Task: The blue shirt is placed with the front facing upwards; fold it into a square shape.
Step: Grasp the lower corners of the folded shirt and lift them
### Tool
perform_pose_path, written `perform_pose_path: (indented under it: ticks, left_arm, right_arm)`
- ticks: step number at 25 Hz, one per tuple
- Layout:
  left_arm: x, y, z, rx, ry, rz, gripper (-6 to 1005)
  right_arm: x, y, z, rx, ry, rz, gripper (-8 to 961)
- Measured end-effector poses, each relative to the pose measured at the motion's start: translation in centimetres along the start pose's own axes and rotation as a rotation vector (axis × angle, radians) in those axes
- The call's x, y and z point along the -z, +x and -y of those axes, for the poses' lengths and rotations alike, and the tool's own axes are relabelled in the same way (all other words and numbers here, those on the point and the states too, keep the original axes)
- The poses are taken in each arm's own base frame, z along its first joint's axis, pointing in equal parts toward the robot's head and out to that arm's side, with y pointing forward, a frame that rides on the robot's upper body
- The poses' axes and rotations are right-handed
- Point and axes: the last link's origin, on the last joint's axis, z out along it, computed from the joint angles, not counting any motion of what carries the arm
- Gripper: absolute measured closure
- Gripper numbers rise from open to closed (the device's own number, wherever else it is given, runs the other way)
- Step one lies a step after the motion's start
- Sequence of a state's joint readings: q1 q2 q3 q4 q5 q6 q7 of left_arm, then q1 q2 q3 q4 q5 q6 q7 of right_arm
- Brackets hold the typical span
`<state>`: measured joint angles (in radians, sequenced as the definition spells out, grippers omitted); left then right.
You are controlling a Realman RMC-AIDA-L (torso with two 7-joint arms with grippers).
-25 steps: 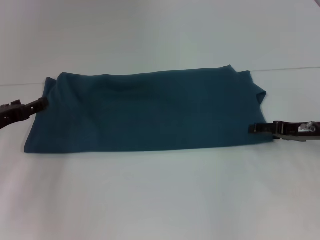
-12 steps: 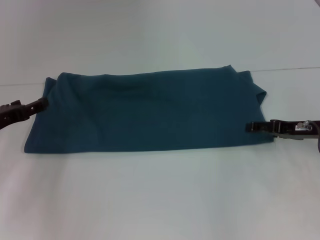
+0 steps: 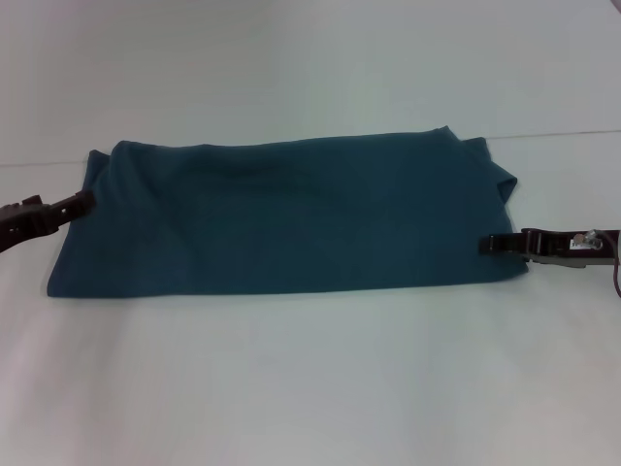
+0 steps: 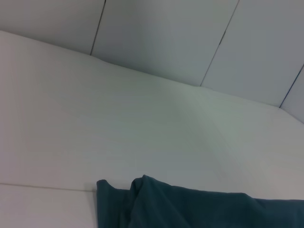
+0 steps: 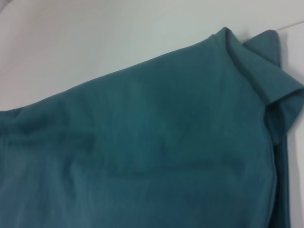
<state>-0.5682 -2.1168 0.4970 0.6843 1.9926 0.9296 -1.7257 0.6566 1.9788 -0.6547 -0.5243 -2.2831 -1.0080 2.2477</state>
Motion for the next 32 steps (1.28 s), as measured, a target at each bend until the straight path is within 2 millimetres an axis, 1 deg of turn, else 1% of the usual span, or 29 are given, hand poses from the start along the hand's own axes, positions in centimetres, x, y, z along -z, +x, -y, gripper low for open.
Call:
perform_pose_path:
  ticks: [2,8,18,24,29,32]
  left_arm:
    - [0.0,0.0,0.0,0.000,0.001,0.000,91]
    - [0.1,0.0,0.1,0.000,0.003,0.000,91]
    - [0.1,-0.1,0.1,0.001,0.002,0.001,92]
    - [0.3,-0.6,0.3,0.010,0.010,0.006,91]
    - [0.8,-1.2,1.0,0.024,0.043,0.009,92]
    - [0.9,-1.8,1.0,0.028,0.048,0.021,93]
  right_arm:
    - [0.1,0.0,0.1,-0.002,0.003,0.004,98]
    - [0.2,0.0,0.3,-0.006,0.010,0.002,292]
    - [0.3,0.3,0.7,-0.017,0.016,-0.002,776]
    - [0.4,0.4,0.8,-0.024,0.018,-0.002,951]
    - [0.7,0.6,1.2,-0.030,0.024,0.004,951]
    - [0.7,0.5,1.3,-0.030,0.024,0.007,951]
